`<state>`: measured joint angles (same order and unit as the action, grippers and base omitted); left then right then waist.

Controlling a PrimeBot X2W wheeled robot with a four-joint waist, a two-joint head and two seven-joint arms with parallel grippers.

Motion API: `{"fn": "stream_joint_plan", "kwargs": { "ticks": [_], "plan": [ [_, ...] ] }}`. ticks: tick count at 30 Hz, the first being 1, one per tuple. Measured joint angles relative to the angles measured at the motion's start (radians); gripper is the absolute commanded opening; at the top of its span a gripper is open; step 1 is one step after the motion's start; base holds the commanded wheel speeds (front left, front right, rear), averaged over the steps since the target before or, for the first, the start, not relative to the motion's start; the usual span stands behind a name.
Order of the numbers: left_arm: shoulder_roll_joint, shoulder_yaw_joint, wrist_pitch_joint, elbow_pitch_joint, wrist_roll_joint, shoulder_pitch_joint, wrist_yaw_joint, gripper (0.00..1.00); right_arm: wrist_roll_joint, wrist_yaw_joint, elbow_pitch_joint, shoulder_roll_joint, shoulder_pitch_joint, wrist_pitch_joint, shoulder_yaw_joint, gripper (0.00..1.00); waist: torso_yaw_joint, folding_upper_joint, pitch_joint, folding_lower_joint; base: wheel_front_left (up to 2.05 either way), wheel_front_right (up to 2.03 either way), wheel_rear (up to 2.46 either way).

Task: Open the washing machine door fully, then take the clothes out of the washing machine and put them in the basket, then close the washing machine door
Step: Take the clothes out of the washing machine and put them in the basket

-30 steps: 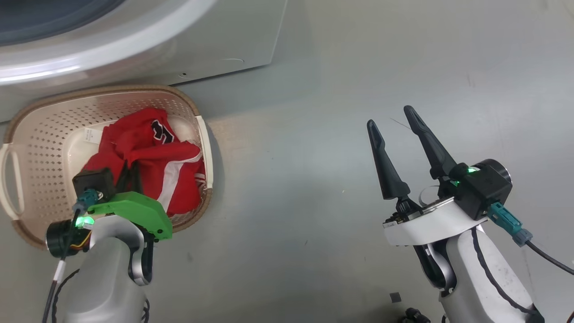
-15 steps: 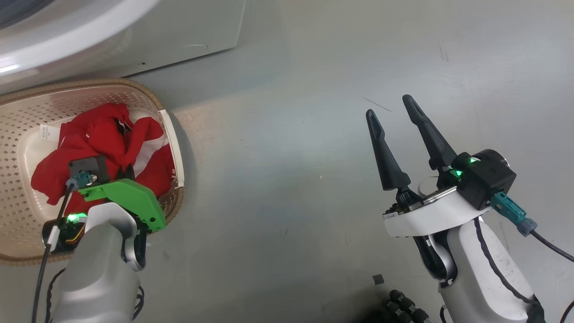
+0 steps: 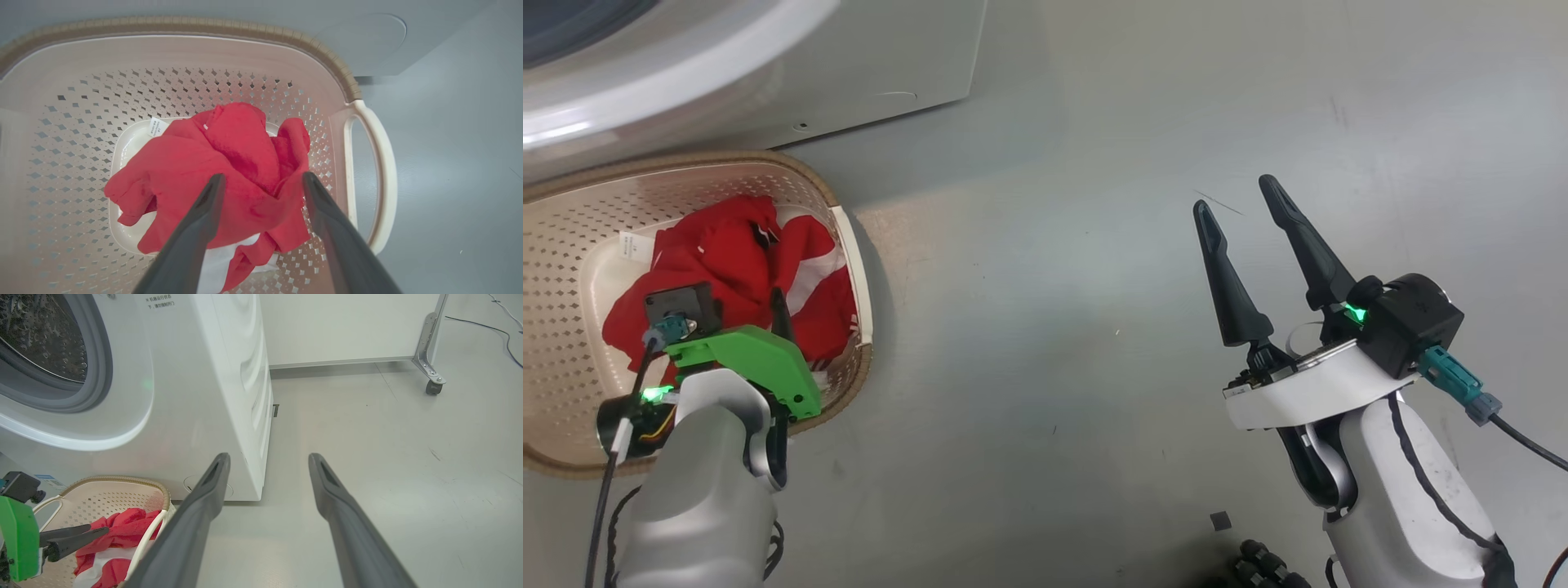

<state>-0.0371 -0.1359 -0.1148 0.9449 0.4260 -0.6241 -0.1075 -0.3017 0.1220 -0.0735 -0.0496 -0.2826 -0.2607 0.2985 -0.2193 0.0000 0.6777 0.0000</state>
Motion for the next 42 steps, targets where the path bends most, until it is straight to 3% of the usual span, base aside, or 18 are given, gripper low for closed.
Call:
{"fn": "stream_joint_plan", "kwargs": {
  "ticks": [11, 21, 42],
  "plan": [
    [0.005, -0.028, -0.116, 0.015, 0.000, 0.006, 0.044, 1.00, 0.005, 0.000, -0.027, -0.007, 0.002, 0.000, -0.025, 1.00, 0.052, 0.0000, -0.067, 0.0000, 0.00, 0.00, 0.00],
    [0.009, -0.063, -0.137, -0.063, 0.022, 0.047, 0.063, 1.00, 0.014, 0.000, -0.063, -0.017, 0.046, 0.000, -0.057, 1.00, 0.101, 0.0000, -0.154, 0.0000, 0.00, 0.00, 0.00],
    [0.010, -0.054, -0.137, -0.497, -0.044, 0.194, 0.024, 1.00, 0.042, -0.002, -0.092, -0.020, 0.143, 0.000, -0.114, 1.00, 0.199, 0.0000, -0.365, 0.0000, 0.00, 0.00, 0.00]
  ]
}}
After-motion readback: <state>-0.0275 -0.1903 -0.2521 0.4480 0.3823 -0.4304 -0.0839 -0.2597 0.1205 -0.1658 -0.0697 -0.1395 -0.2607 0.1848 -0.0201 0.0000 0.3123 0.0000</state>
